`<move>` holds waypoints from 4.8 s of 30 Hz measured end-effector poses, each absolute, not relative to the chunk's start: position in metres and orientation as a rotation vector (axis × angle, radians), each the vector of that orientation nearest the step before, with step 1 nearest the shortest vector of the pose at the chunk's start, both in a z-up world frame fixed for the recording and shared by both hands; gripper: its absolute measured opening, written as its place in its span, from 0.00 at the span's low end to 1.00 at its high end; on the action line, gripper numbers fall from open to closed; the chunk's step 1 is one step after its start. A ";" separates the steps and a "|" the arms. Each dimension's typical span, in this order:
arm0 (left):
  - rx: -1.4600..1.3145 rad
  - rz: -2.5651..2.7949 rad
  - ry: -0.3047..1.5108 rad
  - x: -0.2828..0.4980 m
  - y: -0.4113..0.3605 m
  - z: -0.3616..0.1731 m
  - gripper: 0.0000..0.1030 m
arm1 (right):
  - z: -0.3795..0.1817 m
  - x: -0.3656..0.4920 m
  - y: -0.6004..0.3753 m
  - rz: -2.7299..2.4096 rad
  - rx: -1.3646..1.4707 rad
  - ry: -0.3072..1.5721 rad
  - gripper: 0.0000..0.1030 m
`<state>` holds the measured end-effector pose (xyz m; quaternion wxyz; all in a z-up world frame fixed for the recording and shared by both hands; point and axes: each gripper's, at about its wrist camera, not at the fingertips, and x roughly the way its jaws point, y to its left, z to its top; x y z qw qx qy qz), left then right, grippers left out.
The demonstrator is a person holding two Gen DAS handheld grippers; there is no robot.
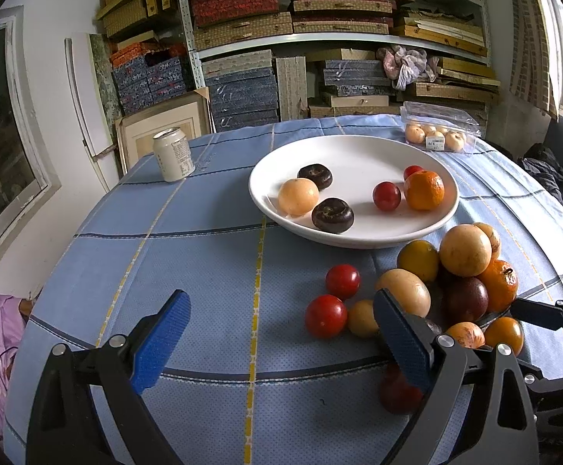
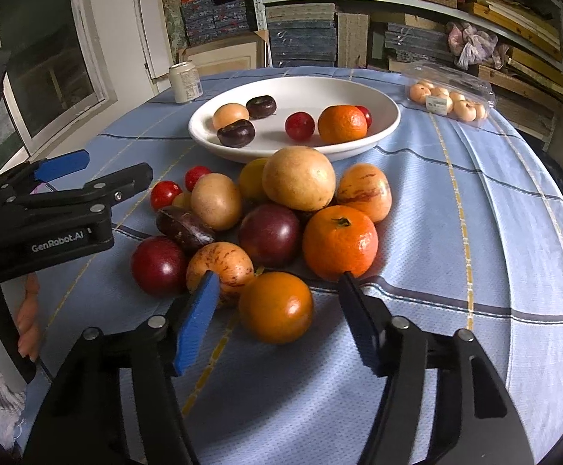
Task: Organize fruits
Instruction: 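Move both open tools back over the fruit pile, then grasp a yellow-orange fruit with the right tool while the left tool grasps a dark red fruit, then carry both fruits over the white plate and open both tools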
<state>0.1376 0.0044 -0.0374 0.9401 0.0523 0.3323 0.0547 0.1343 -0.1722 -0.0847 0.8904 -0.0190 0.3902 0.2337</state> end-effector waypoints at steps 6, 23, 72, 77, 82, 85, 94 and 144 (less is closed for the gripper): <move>0.108 0.112 0.678 0.138 0.004 -0.037 0.93 | -0.083 0.131 -0.170 0.506 -0.044 0.802 0.42; 0.112 0.113 0.680 0.138 0.004 -0.038 0.93 | -0.083 0.131 -0.171 0.507 -0.037 0.805 0.38; 0.105 -0.029 0.718 0.127 0.008 -0.043 0.93 | -0.092 0.122 -0.172 0.558 -0.037 0.886 0.36; 0.183 -0.139 0.710 0.110 -0.019 -0.049 0.93 | -0.094 0.123 -0.188 0.530 0.018 0.909 0.36; 0.172 -0.191 0.775 0.117 -0.024 -0.062 0.92 | -0.092 0.121 -0.196 0.518 0.029 0.909 0.36; 0.158 -0.226 0.797 0.119 -0.026 -0.067 0.86 | -0.092 0.118 -0.201 0.524 0.045 0.911 0.36; 0.113 -0.257 0.810 0.115 -0.020 -0.069 0.51 | -0.093 0.120 -0.204 0.526 0.059 0.923 0.36; -0.012 -0.017 0.745 0.279 0.023 -0.025 0.73 | -0.022 0.298 -0.149 0.349 -0.153 0.671 0.55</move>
